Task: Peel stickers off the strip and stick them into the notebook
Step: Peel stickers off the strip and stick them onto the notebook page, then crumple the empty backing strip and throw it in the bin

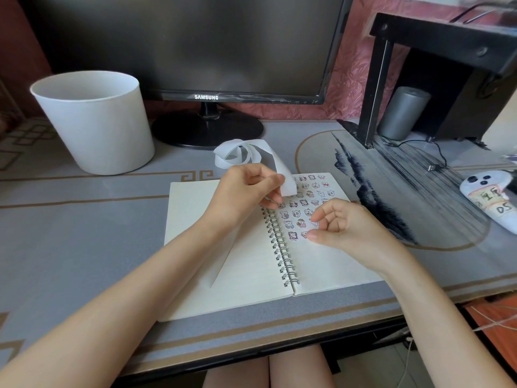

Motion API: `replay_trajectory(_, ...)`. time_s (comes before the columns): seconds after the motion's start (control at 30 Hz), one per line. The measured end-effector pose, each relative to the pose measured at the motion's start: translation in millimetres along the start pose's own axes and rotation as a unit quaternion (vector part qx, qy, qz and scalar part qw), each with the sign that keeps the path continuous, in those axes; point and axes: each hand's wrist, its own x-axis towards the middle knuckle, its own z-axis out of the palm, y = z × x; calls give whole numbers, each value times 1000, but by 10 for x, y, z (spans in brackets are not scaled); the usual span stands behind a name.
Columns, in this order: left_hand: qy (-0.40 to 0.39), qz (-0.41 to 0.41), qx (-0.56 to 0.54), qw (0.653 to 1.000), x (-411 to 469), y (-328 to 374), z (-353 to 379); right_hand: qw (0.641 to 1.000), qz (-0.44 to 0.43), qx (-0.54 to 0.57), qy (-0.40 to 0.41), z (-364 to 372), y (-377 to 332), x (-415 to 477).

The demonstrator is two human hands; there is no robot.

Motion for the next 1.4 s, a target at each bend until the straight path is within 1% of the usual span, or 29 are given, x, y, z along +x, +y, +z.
replay_trajectory(0.1,0,-2,-3,1000,8,-13,-5,1000,1,14,-4,-30,-17,-3)
replay_trajectory(0.2,0,1,-1,1000,10,-16,-1,999,11,31,13,8,-33,8)
replay_trajectory(0.3,0,5,5,1000,15,-22,-4,999,8,4,38,49,-13,34)
replay_trajectory(0.37,0,9,15,1000,19,-32,-10,999,4,-12,41,45,2,45)
replay_trajectory(0.57,11,32,53,998,42,-55,-47,998,7,5,58,36,-3,51)
replay_trajectory(0.67,17,37,60,997,54,-65,-56,997,5,-32,75,82,1,62)
replay_trajectory(0.73,21,39,68,997,59,-74,-61,996,3,-42,76,82,13,74)
replay_trajectory(0.9,39,49,87,994,69,-83,-80,998,3,-29,58,38,42,78)
replay_trajectory(1.03,58,62,126,988,76,-80,-118,999,-2,-26,43,4,-34,102)
replay_trajectory(1.13,82,71,182,977,108,-94,-194,999,-26,-16,45,-33,-149,152)
replay_trajectory(1.23,108,52,241,963,151,-126,-292,996,-58,-10,63,-41,-309,253)
replay_trajectory(1.33,114,34,284,951,178,-141,-384,994,-75,-8,73,-1,-449,472)
replay_trajectory(1.4,110,22,310,944,192,-141,-445,994,-82,-15,65,60,-521,681)
